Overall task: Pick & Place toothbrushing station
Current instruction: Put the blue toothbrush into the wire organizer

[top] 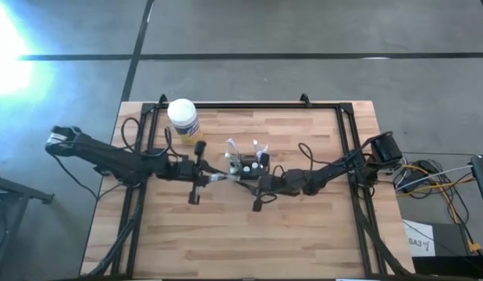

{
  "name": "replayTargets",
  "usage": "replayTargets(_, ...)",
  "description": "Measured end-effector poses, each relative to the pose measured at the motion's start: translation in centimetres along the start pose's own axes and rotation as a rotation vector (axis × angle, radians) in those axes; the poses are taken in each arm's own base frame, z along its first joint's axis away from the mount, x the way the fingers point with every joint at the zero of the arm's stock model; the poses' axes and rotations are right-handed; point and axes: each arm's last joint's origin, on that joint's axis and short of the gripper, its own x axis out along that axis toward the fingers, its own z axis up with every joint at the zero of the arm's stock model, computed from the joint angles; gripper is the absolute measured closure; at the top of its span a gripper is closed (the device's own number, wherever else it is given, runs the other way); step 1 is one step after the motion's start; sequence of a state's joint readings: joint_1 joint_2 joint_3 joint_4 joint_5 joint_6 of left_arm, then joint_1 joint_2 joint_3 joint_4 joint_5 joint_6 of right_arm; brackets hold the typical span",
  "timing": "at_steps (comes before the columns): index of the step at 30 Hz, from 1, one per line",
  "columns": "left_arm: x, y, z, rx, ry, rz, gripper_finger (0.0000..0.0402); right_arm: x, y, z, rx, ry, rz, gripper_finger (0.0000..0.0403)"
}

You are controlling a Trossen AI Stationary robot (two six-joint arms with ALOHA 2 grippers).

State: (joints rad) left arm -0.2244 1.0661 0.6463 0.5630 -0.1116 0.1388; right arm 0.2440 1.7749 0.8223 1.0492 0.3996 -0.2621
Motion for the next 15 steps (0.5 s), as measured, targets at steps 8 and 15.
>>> replayTargets(8, -1.4, -0.1, 0.1, -0.007, 0.112, -0.024, 0.0379, -1.7, -0.3, 1.5, -0.009, 0.098, -0.090, 0.0258)
replayTargets(15, -1.0, -0.6, -3.4, -0.033, 0.255, -0.008, 0.0379, -3.8, 0.4, 3.3, -0.007, 0.115, -0.026, 0.0282)
